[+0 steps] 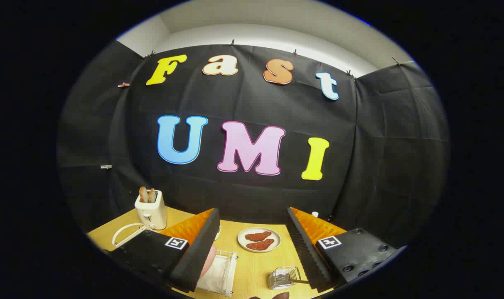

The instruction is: Take the plate from the dish rack, then take the spoon from the basket and place it into the plate.

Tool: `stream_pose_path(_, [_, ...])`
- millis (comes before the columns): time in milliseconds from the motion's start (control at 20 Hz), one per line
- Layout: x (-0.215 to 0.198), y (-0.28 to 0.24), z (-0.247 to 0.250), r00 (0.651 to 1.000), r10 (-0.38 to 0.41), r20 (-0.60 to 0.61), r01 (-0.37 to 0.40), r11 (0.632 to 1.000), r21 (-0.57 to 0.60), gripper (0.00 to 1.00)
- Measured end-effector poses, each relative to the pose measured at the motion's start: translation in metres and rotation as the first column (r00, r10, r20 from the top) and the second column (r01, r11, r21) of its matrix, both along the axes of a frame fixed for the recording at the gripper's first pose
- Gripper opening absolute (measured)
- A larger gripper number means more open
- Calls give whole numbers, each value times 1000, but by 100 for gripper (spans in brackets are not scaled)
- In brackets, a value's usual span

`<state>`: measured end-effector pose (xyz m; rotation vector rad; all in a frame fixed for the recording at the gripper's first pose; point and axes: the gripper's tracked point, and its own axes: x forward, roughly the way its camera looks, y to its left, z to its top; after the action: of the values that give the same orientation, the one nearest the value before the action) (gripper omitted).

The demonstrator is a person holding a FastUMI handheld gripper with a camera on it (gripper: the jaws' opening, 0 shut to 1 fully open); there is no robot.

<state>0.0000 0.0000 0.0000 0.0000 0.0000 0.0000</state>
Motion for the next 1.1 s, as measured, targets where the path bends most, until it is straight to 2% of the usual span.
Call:
stream_pose_path(800, [4,11,-11,999,18,-38,-16,998,55,97])
stream_pose_path(950, [6,14,-21,997,22,-73,-18,998,64,97])
stream_pose_path(1100, [10,27,-43,985,55,-162,-42,995,87,97])
